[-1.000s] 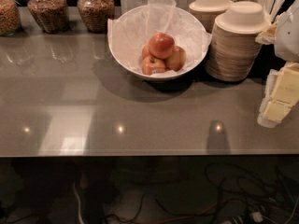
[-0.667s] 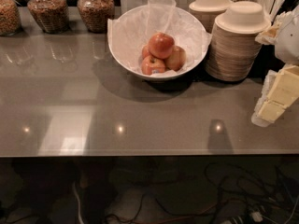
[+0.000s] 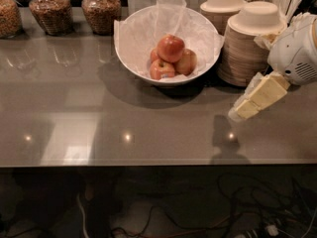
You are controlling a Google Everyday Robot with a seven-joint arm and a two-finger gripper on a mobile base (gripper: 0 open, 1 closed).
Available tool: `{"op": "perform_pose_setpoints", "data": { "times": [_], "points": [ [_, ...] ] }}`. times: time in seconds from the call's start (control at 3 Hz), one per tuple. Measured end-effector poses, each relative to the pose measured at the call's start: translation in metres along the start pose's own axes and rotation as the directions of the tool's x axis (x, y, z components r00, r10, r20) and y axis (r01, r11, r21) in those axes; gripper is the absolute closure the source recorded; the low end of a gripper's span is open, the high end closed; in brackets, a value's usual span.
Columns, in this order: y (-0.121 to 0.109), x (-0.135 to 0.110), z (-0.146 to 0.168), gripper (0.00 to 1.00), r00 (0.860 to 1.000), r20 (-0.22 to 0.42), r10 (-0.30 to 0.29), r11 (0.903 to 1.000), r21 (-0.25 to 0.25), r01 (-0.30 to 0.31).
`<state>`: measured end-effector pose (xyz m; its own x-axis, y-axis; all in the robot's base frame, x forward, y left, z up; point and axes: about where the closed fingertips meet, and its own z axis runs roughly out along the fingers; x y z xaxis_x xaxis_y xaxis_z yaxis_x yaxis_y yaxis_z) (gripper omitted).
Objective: Pick apple from white bowl
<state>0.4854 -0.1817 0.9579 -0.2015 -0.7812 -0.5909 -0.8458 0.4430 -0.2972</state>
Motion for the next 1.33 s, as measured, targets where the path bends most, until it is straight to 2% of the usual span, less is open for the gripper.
{"op": "perform_pose_setpoints", "data": {
  "times": [0.33, 0.67, 1.0, 1.33],
  "points": [
    [-0.036, -0.031, 0.017, 0.00, 0.991, 0.132, 0.004, 0.9957, 0.091, -0.016],
    [-0.066, -0.059, 0.036, 0.00, 0.976, 0.215, -0.009, 0.9914, 0.129, -0.020],
    [-0.084, -0.085, 0.061, 0.00, 0.965, 0.261, -0.023, 0.9925, 0.122, -0.009],
    [-0.090, -0.105, 0.088, 0.00, 0.959, 0.281, -0.035, 0.9966, 0.081, 0.012]
  ]
}}
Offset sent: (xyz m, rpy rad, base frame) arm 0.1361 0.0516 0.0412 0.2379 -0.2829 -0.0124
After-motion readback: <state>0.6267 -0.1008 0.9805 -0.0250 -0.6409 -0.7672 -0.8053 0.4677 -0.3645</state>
